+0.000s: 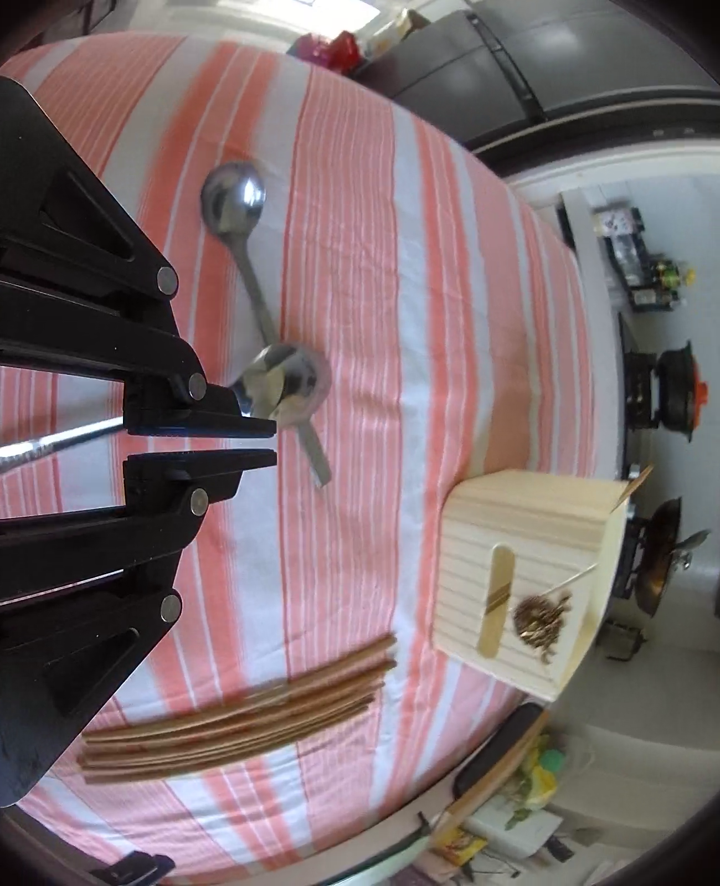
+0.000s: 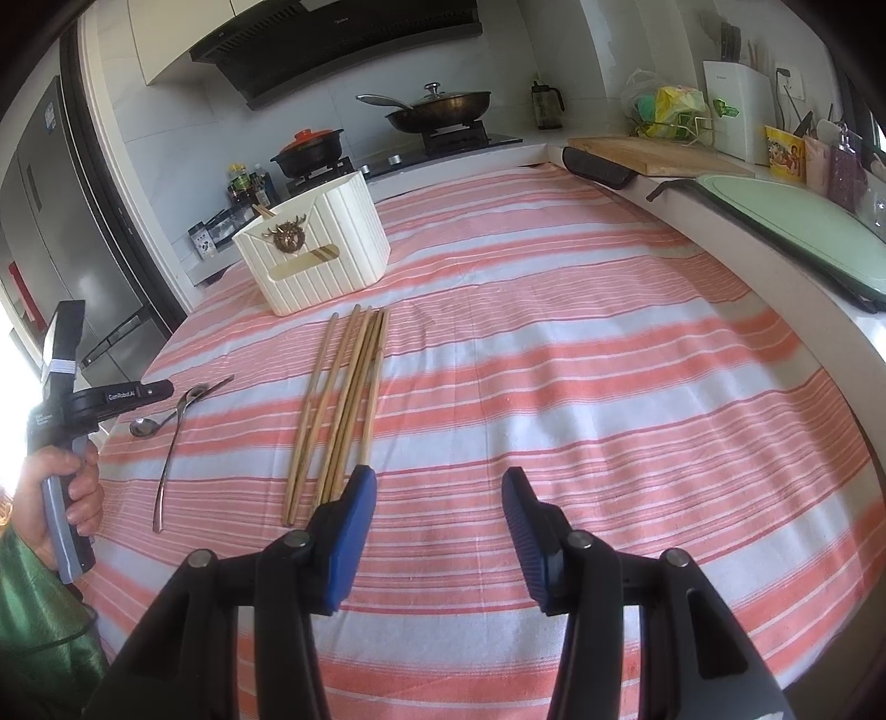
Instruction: Organize utensils
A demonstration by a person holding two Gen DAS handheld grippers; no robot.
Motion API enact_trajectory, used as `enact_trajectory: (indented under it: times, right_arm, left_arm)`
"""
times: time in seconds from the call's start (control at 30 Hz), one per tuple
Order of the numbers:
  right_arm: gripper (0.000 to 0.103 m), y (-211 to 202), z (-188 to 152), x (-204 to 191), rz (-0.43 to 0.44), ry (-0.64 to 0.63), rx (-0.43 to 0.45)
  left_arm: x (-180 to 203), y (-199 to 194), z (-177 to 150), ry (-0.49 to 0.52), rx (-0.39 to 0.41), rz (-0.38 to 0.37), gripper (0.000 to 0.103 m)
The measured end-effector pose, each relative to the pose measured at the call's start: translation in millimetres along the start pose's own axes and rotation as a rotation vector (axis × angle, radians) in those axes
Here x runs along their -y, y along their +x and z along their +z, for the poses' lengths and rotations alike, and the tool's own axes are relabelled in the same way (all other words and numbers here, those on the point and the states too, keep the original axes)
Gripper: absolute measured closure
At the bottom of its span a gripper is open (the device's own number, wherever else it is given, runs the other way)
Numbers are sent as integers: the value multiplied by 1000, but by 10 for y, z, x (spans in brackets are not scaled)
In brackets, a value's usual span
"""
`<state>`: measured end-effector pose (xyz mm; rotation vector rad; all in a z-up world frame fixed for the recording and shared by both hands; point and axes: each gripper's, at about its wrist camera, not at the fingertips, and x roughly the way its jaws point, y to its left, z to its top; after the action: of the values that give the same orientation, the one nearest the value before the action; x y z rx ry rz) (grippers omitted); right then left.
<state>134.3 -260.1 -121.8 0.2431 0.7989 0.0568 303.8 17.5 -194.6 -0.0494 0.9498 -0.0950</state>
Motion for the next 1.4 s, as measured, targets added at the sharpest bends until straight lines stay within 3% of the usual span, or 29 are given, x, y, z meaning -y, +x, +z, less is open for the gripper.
enact_trajectory:
  times: [0.07, 0.17, 0.23, 0.3, 0.37, 0.43, 0.5, 0.53, 0.57, 0.77, 0.87, 0.97, 1.07, 1.13, 1.17, 1.2, 1.27, 1.4]
  right_arm:
    - [55, -4, 1, -27, 9, -2, 2]
    - [55, -56, -7, -42, 7, -8, 16]
    - [55, -53, -24, -24, 5, -7, 10]
    - [55, -23, -46, 8, 3, 1, -3]
    - [55, 12, -57, 40, 3, 13, -12]
    - [55, 41, -64, 54, 8, 19, -19]
    - [55, 67, -50, 40, 12, 14, -22]
    - [55, 70, -39, 26, 14, 9, -21]
    - [55, 65, -29, 11, 15, 6, -18]
    - [55, 16, 0, -19, 8, -3, -4]
    - [55, 40, -11, 6, 4, 5, -17]
    - [55, 51, -10, 20, 3, 8, -21]
    - [55, 58, -9, 37, -1, 7, -21]
    - [55, 67, 3, 51, -1, 11, -22]
    - [55, 62, 7, 54, -1, 12, -20]
    - [55, 50, 13, 55, -2, 12, -16]
    - [55, 29, 22, 62, -4, 10, -8]
    - [55, 35, 24, 104, -12, 17, -10]
  left_arm:
    - [88, 41, -44, -3, -14, -32, 100]
    - [153, -66, -74, 27, 12, 28, 95]
    - [118, -158, -133, 40, 19, 73, 79]
    - [14, -235, -199, 38, 34, 121, 46]
    - [-108, -242, -242, 25, 34, 154, 37]
    - [-212, -136, -241, 3, -9, 130, 37]
    - [-250, -32, -235, -17, -46, 71, 45]
    - [-244, 24, -229, -16, -63, 39, 57]
    - [-229, 77, -226, -12, -87, 25, 93]
    - [148, -139, -129, 78, 15, 25, 103]
    - [299, -200, -92, 127, 40, 49, 103]
    - [470, -107, -119, 213, 45, 193, 102]
    - [645, 53, -202, 279, -3, 209, 99]
    - [721, 87, -240, 297, -39, 161, 94]
    - [718, 58, -237, 280, -47, 117, 86]
    - [680, 10, -218, 248, -50, 64, 68]
    - [542, -99, -145, 164, -40, -30, 49]
    - [236, -194, -31, 53, -35, -116, 42]
